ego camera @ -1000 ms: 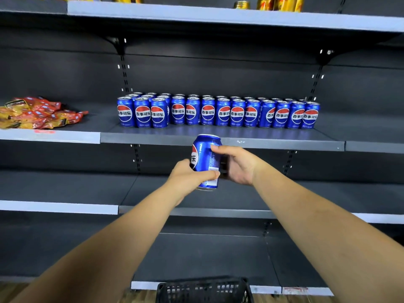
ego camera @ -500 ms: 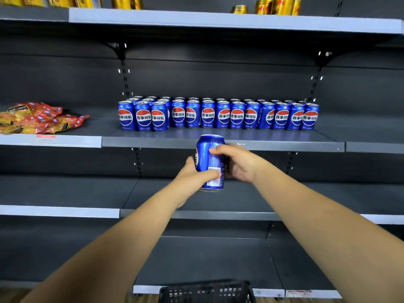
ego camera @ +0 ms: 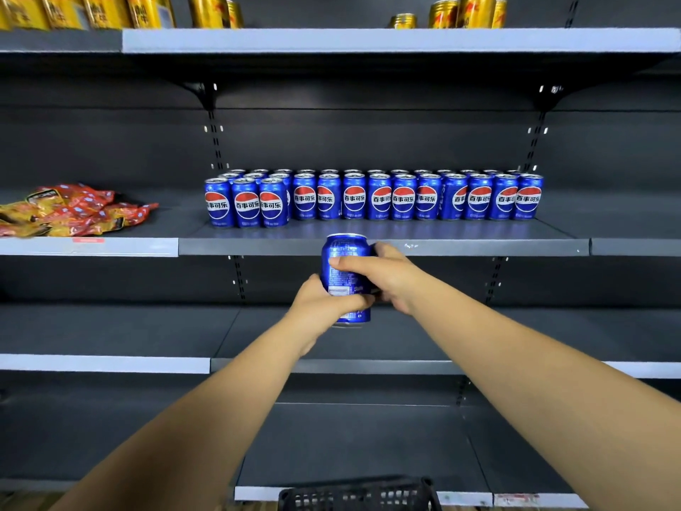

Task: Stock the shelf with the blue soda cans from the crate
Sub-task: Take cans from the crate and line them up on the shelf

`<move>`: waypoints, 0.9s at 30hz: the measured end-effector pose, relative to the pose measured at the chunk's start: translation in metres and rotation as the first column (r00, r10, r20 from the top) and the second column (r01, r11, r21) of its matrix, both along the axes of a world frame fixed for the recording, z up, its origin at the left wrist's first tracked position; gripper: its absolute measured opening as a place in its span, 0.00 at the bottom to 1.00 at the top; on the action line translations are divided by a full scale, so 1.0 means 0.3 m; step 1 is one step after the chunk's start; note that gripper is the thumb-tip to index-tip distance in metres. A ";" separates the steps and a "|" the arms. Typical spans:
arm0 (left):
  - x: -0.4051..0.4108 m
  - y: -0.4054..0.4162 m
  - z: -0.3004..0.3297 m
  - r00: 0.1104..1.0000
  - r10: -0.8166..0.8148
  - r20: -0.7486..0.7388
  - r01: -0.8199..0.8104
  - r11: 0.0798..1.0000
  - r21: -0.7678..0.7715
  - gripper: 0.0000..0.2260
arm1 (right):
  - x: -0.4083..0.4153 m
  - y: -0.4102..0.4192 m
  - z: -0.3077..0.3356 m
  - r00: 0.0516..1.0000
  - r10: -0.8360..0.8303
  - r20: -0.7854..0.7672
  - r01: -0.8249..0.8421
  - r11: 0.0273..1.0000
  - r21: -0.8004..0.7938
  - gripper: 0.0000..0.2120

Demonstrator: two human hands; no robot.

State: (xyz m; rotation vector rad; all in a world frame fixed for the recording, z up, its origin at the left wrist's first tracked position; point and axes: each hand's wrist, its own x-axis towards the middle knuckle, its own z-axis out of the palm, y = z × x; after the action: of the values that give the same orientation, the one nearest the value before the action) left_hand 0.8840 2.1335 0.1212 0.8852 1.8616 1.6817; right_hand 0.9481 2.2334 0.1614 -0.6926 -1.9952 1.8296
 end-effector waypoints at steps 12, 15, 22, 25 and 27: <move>-0.011 -0.026 0.037 0.918 -0.232 0.322 0.174 0.965 0.198 0.28 | 0.013 0.007 0.017 0.987 0.119 -0.108 -0.142 0.959 -0.245 0.25; 0.021 -0.015 0.025 0.916 -0.212 0.342 0.156 0.970 0.185 0.39 | 0.028 0.009 0.018 0.992 0.088 -0.087 -0.106 0.969 -0.223 0.22; 0.056 0.006 0.023 0.972 -0.087 0.220 0.084 0.996 0.023 0.34 | 0.048 0.008 -0.001 0.987 -0.059 -0.147 0.031 0.982 -0.185 0.20; 0.064 0.010 0.013 0.987 -0.107 0.117 0.116 0.990 -0.074 0.24 | 0.054 0.013 0.002 0.985 -0.090 -0.146 0.068 0.986 -0.154 0.23; 0.073 0.014 0.010 0.992 -0.099 0.078 0.106 0.991 -0.083 0.20 | 0.057 0.011 -0.001 0.984 -0.083 -0.158 0.057 0.985 -0.164 0.24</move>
State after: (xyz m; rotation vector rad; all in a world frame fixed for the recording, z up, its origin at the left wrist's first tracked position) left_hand 0.9058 2.1377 0.1241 0.8570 1.7944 1.5394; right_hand 0.9651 2.2367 0.1612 -0.6260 -1.7142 1.9512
